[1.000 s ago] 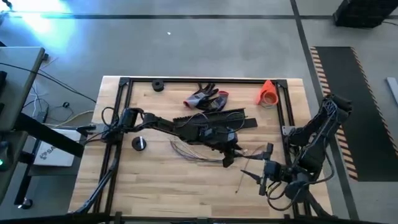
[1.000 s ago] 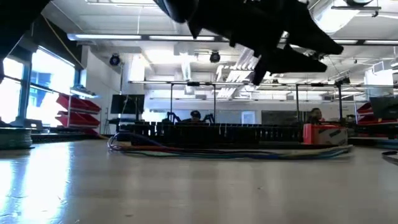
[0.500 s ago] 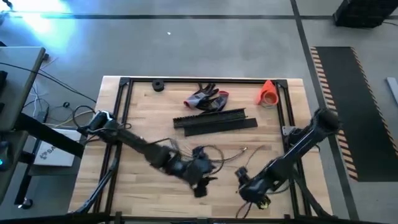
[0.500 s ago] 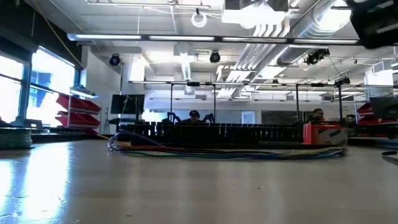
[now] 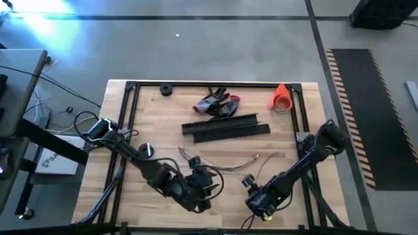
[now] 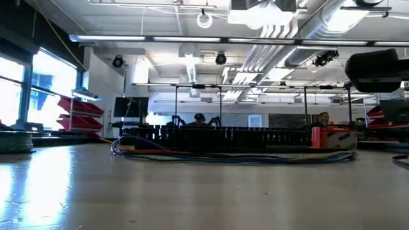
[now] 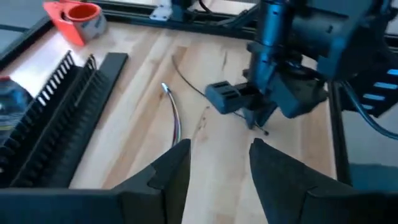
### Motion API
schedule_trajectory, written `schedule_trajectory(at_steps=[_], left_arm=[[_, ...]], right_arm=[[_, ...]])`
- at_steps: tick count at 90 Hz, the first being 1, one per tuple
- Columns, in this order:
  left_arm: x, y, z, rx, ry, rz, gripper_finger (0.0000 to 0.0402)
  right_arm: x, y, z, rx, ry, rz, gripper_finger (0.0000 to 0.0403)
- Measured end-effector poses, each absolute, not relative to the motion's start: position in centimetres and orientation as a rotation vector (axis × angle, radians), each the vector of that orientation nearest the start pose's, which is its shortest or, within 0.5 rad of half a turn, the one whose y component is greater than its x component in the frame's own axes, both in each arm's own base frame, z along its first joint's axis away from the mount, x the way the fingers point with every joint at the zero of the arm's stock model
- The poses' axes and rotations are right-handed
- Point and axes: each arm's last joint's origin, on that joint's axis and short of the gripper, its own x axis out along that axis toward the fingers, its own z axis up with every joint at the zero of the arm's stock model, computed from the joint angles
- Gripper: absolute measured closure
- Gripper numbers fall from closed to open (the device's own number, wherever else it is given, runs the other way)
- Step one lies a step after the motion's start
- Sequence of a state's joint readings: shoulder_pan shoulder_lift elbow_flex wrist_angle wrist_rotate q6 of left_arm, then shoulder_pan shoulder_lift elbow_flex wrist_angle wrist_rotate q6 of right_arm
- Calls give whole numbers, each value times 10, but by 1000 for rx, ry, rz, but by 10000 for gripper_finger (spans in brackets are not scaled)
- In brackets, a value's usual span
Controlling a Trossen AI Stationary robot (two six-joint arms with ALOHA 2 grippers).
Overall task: Ziptie cables
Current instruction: Wrap the cables using a black zip tie
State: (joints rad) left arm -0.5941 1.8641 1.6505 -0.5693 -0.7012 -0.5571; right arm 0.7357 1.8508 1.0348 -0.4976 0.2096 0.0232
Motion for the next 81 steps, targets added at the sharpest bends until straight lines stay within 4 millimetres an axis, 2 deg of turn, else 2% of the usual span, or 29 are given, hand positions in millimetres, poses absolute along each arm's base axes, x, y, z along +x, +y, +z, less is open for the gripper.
schedule_trajectory(at_steps=[10, 26, 45, 58, 73, 81], left_arm=[[352, -215, 299, -60, 563, 279, 257], [352, -214, 300, -44, 552, 307, 257], [352, -213, 300, -22, 548, 315, 257], [350, -212, 302, 52, 480, 425, 257], [351, -209, 303, 118, 460, 469, 257], [351, -209, 303, 109, 476, 442, 257]], right_arm=[[253, 209, 138, -591, 1142, 276, 398], [261, 200, 186, -456, 964, 111, 403], [249, 187, 239, -342, 734, -54, 403], [237, 184, 271, -294, 565, -123, 403], [229, 179, 305, -250, 371, -197, 403], [226, 175, 315, -241, 323, -239, 403]])
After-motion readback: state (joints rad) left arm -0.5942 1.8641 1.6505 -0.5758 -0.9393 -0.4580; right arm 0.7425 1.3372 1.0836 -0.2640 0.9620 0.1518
